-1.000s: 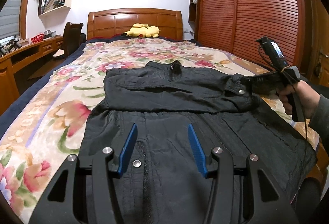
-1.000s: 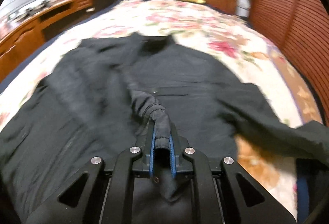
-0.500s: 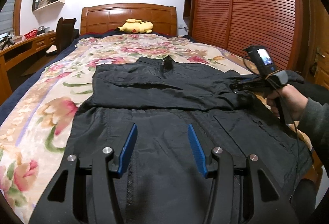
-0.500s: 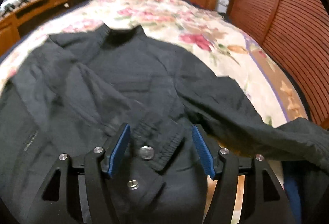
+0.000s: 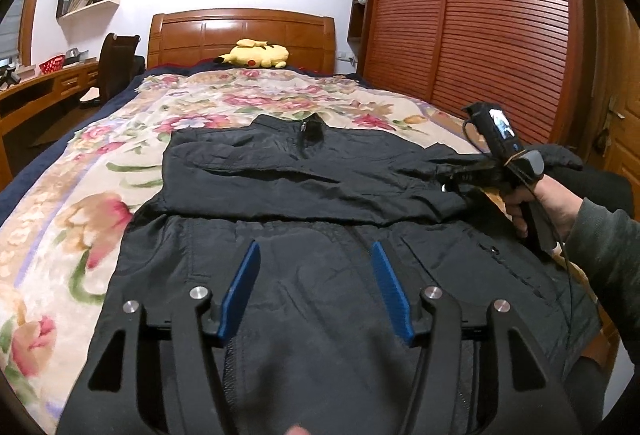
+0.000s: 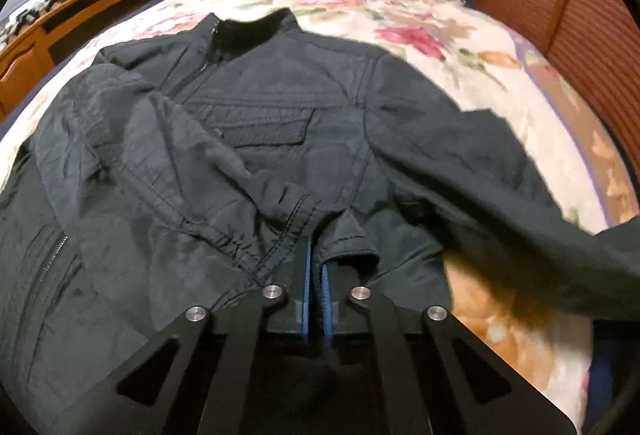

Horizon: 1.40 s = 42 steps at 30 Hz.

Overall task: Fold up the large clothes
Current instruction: 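Grasp the other sleeve cuff with the right gripper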

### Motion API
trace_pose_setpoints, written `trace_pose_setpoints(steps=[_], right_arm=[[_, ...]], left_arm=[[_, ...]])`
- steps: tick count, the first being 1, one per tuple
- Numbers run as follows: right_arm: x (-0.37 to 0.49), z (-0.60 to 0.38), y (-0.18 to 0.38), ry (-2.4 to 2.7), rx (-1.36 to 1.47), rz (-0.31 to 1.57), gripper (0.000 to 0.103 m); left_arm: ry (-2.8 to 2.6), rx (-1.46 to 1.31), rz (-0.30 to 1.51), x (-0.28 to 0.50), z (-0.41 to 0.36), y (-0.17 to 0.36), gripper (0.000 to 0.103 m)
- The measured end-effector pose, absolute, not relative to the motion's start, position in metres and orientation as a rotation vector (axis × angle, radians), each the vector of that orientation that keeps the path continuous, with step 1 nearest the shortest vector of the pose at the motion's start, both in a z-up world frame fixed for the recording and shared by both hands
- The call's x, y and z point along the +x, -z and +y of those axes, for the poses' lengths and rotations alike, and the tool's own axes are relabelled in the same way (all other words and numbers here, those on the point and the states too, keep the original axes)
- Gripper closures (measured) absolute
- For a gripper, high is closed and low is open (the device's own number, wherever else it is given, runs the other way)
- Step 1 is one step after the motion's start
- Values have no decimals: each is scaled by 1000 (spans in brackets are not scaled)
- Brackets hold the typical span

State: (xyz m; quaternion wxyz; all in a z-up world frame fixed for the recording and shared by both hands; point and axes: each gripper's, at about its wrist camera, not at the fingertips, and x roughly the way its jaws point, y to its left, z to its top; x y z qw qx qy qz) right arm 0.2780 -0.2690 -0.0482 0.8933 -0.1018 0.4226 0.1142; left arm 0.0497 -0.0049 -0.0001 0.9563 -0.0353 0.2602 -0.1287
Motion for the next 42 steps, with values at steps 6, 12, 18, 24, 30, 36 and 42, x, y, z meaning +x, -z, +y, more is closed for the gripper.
trace_pose_setpoints(steps=[6, 12, 18, 24, 30, 36, 42], right_arm=[[279, -289, 23, -144, -182, 805, 103], [267, -284, 9, -134, -228, 798, 97], [239, -301, -17, -97, -265, 745, 56], [214, -354, -47, -5, -249, 712, 37], [195, -417, -69, 113, -203, 705, 37], [184, -472, -87, 225, -157, 690, 37], [180, -520, -93, 312, -96, 695, 37]], left_arm=[[243, -61, 507, 47, -6, -2, 40], [242, -66, 508, 53, -10, -1, 37], [254, -35, 501, 52, -28, -2, 37], [277, -22, 497, 52, -43, -4, 37], [299, -8, 510, 54, -57, -1, 37], [317, 8, 519, 56, -68, 1, 37], [318, 17, 524, 56, -72, 2, 37]])
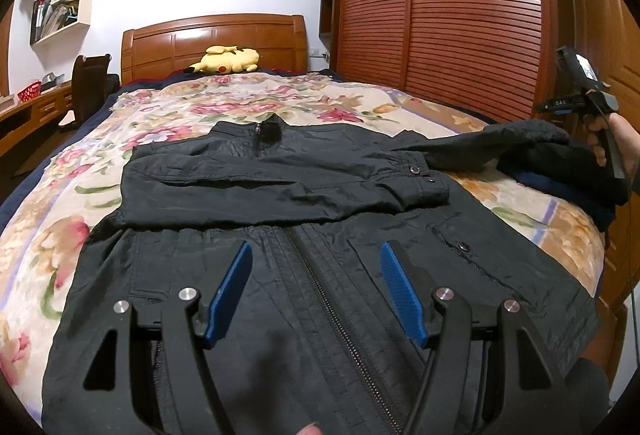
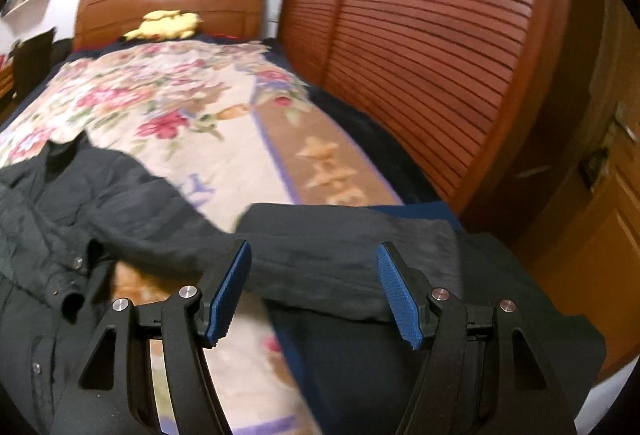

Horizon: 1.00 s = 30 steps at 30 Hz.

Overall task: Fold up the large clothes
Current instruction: 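Grasp the other sleeve cuff with the right gripper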

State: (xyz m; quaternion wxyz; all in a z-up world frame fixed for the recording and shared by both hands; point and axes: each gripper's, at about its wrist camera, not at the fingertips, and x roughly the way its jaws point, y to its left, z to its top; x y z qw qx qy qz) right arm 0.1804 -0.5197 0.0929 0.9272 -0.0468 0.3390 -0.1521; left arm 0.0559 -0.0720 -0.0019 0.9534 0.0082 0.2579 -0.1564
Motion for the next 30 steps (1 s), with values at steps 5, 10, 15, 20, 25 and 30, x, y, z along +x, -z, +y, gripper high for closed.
trace_pose_setpoints(steps=[5, 10, 15, 20, 25, 30], right_arm=[[178, -552, -88, 374, -30, 712, 36], [179, -575, -71, 396, 38, 776, 32], [183, -580, -57, 385, 65, 808, 30], [191, -570, -48, 403, -12, 867, 30], [195, -568, -38, 388, -20, 885, 43], [191, -550, -50, 358, -91, 834, 77]], left_arm=[[318, 20, 531, 57, -73, 3, 37], [318, 24, 533, 56, -73, 4, 37], [318, 25, 535, 56, -73, 4, 37], [317, 26, 536, 55, -73, 5, 37], [318, 26, 535, 55, -72, 6, 37], [318, 25, 536, 55, -73, 5, 37]])
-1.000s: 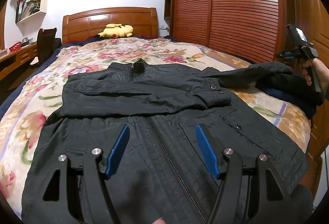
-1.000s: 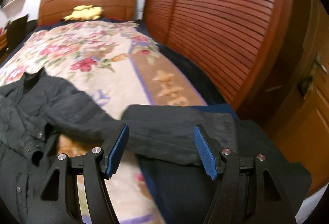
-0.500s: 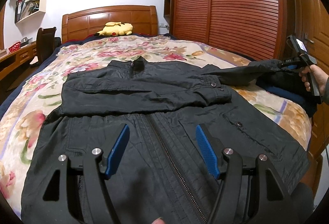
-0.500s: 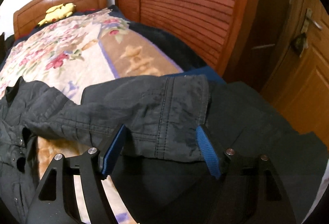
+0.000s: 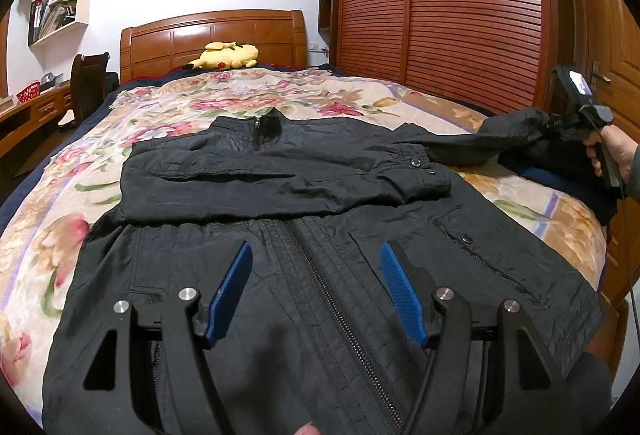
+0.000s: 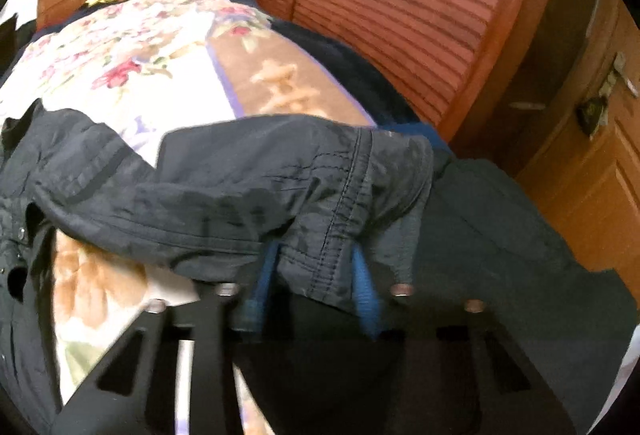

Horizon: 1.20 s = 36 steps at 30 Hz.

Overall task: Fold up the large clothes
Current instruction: 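Grasp the other sleeve cuff with the right gripper, then lift the sleeve with the right gripper and lay it across the jacket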

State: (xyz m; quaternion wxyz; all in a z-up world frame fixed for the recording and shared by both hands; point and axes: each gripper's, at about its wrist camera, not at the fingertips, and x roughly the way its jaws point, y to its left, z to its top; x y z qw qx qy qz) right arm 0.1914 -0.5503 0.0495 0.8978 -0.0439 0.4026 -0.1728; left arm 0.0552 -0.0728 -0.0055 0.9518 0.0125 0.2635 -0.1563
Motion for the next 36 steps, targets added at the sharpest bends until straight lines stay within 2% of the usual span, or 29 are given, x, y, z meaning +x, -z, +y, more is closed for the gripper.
trace_pose_setpoints(steps=[2, 10, 28, 36], right_arm=[[187, -538, -66, 354, -113, 769, 83], [190, -459, -124, 260, -225, 573, 92], [227, -248, -182, -53, -381, 391, 94], [217, -171, -179, -237, -366, 373, 94]], left_arm=[[318, 27, 535, 55, -73, 5, 37], [305, 33, 530, 50, -65, 4, 37], [220, 0, 516, 38, -14, -4, 37], [176, -17, 506, 31, 11, -7, 37]])
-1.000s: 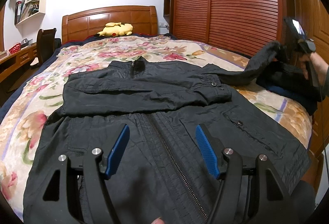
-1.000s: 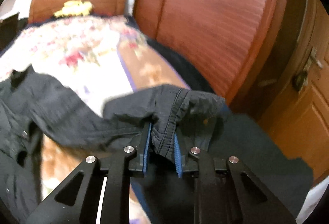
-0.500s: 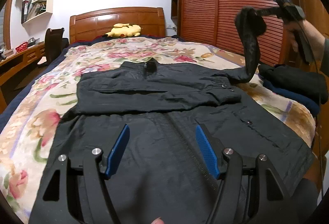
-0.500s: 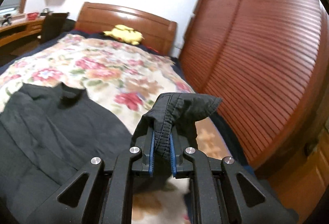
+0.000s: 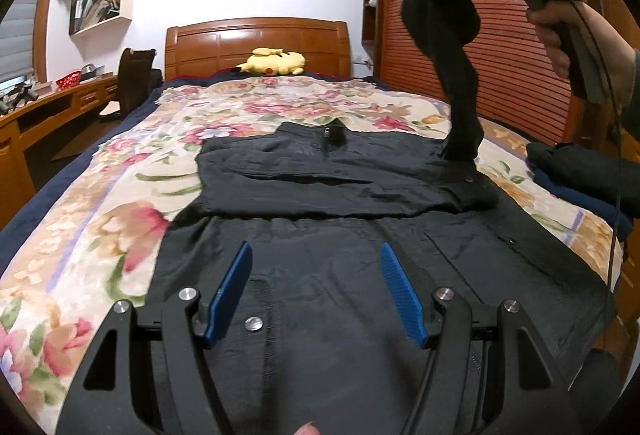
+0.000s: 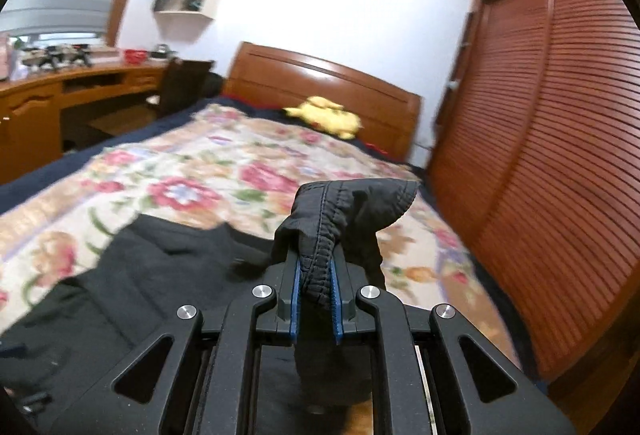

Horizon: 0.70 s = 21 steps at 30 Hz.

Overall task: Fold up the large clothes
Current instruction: 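Lift the sleeve with the right gripper and lay it across the jacket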

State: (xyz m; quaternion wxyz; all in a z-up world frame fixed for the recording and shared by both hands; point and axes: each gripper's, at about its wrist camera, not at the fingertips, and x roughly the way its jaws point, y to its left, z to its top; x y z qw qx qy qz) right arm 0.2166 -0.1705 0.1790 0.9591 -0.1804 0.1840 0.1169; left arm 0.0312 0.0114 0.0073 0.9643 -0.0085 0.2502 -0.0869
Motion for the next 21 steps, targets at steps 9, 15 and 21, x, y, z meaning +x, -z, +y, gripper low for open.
trace_pose_setpoints(steps=[9, 15, 21], right_arm=[[199, -99, -139, -426, -393, 451, 93], [198, -87, -101, -496, -396, 592, 67], [199, -117, -93, -419, -370, 590, 27]], left_arm=[[145, -66, 500, 26, 35, -8, 37], [140, -46, 505, 25, 31, -6, 37], [141, -39, 508, 27, 27, -5, 37]])
